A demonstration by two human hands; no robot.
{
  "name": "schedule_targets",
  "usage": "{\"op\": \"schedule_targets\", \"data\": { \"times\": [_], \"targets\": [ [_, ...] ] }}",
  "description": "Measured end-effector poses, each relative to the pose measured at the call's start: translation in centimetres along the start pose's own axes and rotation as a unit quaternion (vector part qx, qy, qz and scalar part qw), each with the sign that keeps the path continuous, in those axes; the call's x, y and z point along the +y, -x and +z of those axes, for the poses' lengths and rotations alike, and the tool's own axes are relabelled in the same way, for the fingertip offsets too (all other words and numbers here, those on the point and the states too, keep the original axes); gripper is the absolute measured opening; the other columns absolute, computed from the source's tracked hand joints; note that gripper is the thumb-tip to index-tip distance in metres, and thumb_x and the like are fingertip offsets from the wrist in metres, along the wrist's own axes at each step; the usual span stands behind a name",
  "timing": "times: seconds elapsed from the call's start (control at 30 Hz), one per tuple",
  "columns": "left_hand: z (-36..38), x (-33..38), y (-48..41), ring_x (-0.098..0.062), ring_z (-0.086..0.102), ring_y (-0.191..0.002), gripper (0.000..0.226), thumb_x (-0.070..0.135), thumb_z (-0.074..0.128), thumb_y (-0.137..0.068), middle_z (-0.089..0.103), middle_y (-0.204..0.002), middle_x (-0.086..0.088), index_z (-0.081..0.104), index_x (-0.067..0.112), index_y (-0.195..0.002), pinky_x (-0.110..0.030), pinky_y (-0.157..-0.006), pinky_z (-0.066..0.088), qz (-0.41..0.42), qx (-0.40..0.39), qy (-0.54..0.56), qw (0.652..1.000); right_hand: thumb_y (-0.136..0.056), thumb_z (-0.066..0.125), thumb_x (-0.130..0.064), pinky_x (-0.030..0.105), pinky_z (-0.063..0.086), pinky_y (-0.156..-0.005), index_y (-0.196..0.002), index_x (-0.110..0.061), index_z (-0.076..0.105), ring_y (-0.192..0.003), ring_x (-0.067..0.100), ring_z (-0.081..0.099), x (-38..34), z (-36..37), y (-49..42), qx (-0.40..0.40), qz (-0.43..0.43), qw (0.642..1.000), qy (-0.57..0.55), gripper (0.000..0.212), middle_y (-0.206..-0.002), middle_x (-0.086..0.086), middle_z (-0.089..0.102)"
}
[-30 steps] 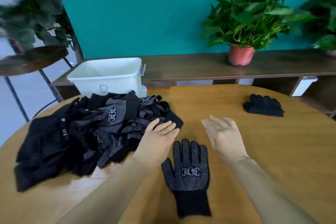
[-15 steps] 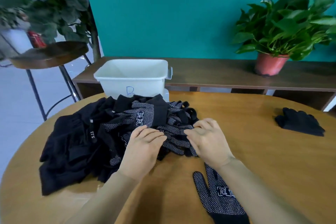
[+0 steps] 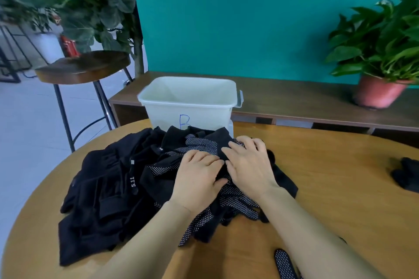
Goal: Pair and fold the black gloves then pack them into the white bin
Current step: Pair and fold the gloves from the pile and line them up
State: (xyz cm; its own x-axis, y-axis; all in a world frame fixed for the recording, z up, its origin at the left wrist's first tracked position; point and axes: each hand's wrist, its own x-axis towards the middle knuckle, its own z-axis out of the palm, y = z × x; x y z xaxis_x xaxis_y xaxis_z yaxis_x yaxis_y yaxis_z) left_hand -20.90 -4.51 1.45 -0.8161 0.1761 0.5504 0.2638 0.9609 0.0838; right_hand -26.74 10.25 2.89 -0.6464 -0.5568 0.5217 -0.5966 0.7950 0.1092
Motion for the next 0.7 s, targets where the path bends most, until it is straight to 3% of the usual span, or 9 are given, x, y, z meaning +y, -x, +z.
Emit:
{"op": "schedule_targets", "data": {
  "times": [0.1, 0.27, 0.4, 0.5, 0.63, 0.7],
  "targets": [
    [0.6, 0.3, -0.5, -0.017, 0.066, -0.085, 0.025, 0.041, 0.074, -0.072, 0.072, -0.09, 0.011, 0.074, 0.022, -0.088, -0.031, -0.09, 0.034, -0.026, 0.011, 0.005, 1.0, -0.084, 0.067, -0.024, 0.037, 0.025, -0.094, -0.099, -0.02, 0.069, -0.112, 0.026, 0.056, 0.3, 0.1, -0.4, -0.032, 0.017, 0.999, -0.008, 0.016, -0.094, -0.005, 0.07],
    [0.9, 0.0, -0.2, -0.015, 0.066, -0.084, 0.034, 0.051, 0.058, -0.077, 0.072, -0.089, 0.013, 0.075, 0.024, -0.088, -0.032, -0.088, 0.034, -0.017, 0.037, 0.001, 0.999, -0.092, 0.057, -0.017, 0.036, 0.019, -0.101, -0.132, -0.019, 0.056, -0.122, 0.024, 0.041, 0.0, -0.6, -1.0, -0.062, 0.054, 0.994, -0.075, 0.04, -0.116, 0.001, 0.063],
    [-0.4, -0.2, -0.1, -0.014, 0.064, -0.087, 0.031, 0.049, 0.055, -0.082, 0.071, -0.091, 0.013, 0.074, 0.025, -0.089, -0.034, -0.089, 0.033, -0.019, 0.078, 0.017, 0.997, -0.089, 0.058, -0.008, 0.034, 0.021, -0.102, -0.133, -0.018, 0.055, -0.117, 0.023, 0.044, -0.5, -2.0, -1.0, -0.024, 0.069, 0.987, -0.14, 0.045, -0.108, 0.0, 0.066],
    [-2.5, -0.1, -1.1, -0.015, 0.055, -0.098, 0.021, 0.034, 0.059, -0.081, 0.066, -0.101, 0.009, 0.067, 0.023, -0.097, -0.029, -0.089, 0.027, -0.048, 0.126, 0.04, 0.99, -0.087, 0.06, -0.005, 0.03, 0.022, -0.1, -0.133, -0.019, 0.053, -0.113, 0.021, 0.046, -0.7, -4.2, -1.2, 0.005, 0.067, 0.983, -0.172, 0.048, -0.103, -0.001, 0.063],
    [-6.1, 0.8, -2.9, -0.014, 0.041, -0.116, 0.042, 0.022, 0.07, -0.08, 0.057, -0.123, 0.006, 0.058, 0.021, -0.121, -0.028, -0.096, 0.019, -0.065, 0.081, 0.055, 0.993, -0.084, 0.061, -0.003, 0.027, 0.021, -0.096, -0.133, -0.021, 0.049, -0.111, 0.019, 0.046, -1.3, -8.3, -1.6, 0.037, 0.042, 0.98, -0.193, 0.053, -0.103, -0.001, 0.061],
    [-8.0, 1.5, -3.5, -0.014, 0.041, -0.12, 0.04, 0.022, 0.069, -0.082, 0.056, -0.125, 0.007, 0.059, 0.022, -0.121, -0.029, -0.098, 0.017, -0.049, 0.068, 0.048, 0.995, -0.084, 0.061, -0.003, 0.027, 0.022, -0.097, -0.135, -0.021, 0.047, -0.11, 0.018, 0.045, -1.4, -10.7, -1.6, 0.046, 0.031, 0.978, -0.199, 0.055, -0.102, -0.001, 0.06]
  ]
}}
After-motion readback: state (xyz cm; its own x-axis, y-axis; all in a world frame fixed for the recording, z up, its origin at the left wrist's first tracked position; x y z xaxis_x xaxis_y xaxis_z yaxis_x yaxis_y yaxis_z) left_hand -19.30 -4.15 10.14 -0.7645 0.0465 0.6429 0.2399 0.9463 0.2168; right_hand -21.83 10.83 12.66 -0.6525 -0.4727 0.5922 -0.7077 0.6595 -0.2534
